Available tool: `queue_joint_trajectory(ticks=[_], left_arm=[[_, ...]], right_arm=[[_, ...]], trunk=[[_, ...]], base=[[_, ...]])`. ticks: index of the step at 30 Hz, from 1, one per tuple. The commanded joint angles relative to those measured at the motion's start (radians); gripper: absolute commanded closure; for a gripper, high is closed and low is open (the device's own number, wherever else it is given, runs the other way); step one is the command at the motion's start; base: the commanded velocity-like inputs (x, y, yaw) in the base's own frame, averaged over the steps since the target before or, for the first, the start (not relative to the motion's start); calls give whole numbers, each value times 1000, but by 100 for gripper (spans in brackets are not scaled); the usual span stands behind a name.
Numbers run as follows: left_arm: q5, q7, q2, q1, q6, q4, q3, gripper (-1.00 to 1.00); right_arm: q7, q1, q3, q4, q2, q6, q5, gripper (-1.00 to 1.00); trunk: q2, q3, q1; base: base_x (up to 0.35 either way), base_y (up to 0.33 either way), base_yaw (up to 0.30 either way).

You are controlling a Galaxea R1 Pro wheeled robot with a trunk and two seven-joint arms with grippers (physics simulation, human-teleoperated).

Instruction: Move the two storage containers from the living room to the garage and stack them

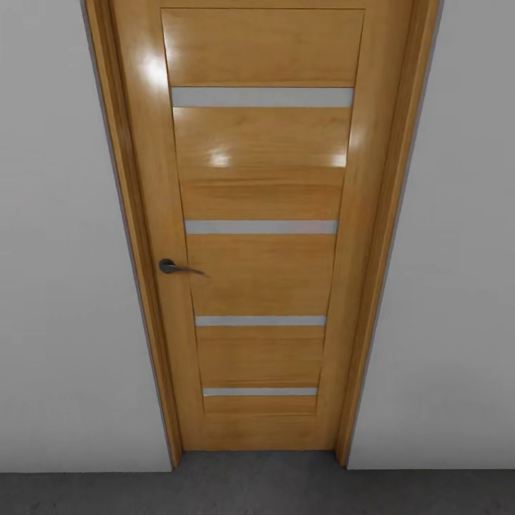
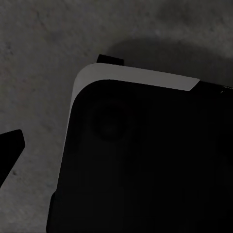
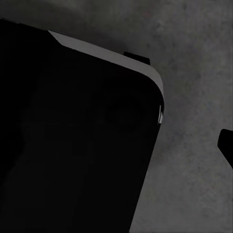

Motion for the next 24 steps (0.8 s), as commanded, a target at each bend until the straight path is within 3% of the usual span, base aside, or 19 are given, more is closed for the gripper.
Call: queue_joint_trajectory(ticks=[1,24], left_arm=[[5,1,0,0,-2,0,0,-100],[6,1,1,0,-2,-1,0,-100]], right_arm=[[0,-1,8,1,0,-2,1,-100],[0,-1,8,1,0,-1,0,-100]], trunk=[[-1,-1,0],[-1,-1,0]], base=[[0,0,0],[0,-40,0]])
